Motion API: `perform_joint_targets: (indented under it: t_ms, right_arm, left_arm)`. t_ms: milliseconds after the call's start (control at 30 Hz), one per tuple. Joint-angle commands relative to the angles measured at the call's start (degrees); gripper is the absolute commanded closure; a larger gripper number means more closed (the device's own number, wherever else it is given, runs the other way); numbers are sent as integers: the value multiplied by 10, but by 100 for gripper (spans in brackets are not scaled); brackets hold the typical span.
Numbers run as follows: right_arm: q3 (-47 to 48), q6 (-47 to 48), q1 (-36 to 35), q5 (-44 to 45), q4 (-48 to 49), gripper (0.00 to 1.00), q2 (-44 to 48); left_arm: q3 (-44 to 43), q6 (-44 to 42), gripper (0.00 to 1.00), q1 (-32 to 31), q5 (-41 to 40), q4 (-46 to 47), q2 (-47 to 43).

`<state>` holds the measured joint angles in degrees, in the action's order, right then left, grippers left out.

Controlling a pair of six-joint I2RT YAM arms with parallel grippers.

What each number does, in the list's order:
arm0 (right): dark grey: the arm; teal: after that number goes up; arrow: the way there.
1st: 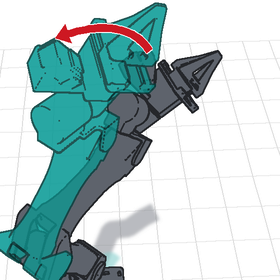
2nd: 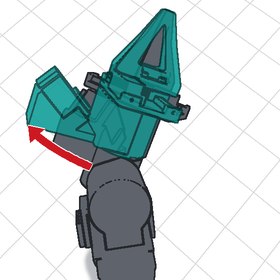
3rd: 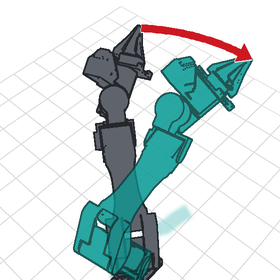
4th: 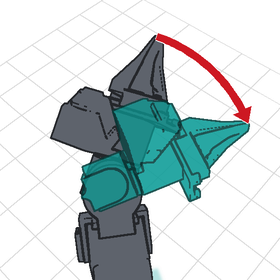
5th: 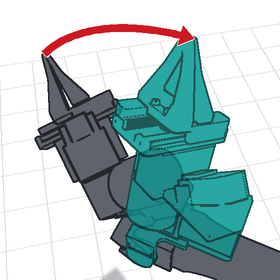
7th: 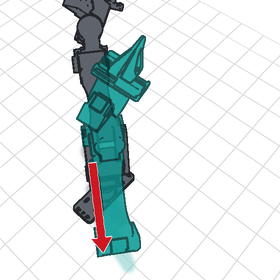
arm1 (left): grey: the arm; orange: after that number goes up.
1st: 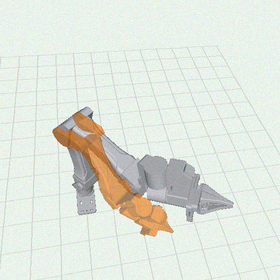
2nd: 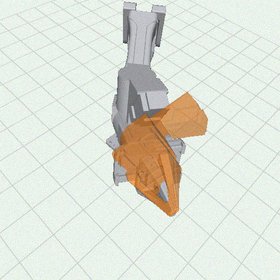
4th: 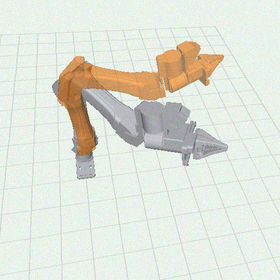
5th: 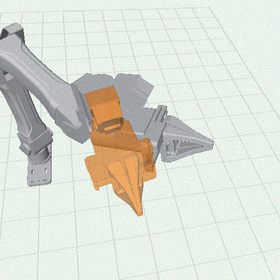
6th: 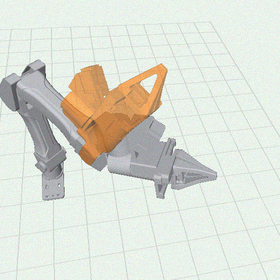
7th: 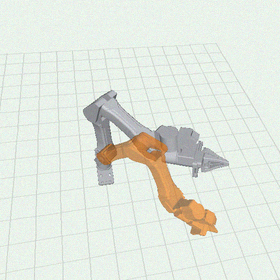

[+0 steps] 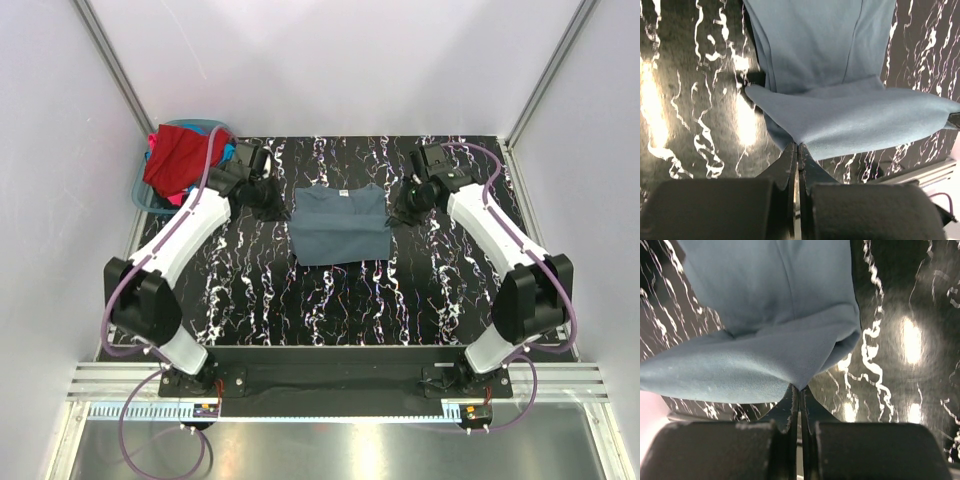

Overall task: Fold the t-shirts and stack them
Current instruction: Fold the tshirt

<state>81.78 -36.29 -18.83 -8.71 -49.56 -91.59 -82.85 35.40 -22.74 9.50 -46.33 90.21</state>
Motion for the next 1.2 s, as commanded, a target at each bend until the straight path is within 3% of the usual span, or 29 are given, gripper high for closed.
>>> perform_joint_targets:
  t_ms: [0, 533, 800, 1167]
  right_arm:
    - [40, 4, 19, 29, 31, 100, -11]
    - [166, 9, 58, 0, 79, 100, -190]
    - [308, 32, 73, -17, 78, 100, -325]
    - [477, 59, 85, -36, 78, 100, -471]
  left_arm:
    - [-50, -9, 100, 14, 11, 46, 19]
    - [-170, 2, 100, 47, 56, 86, 179]
    - [-255, 4, 100, 64, 45, 90, 280]
    - [-309, 11, 100, 90, 51, 134, 392]
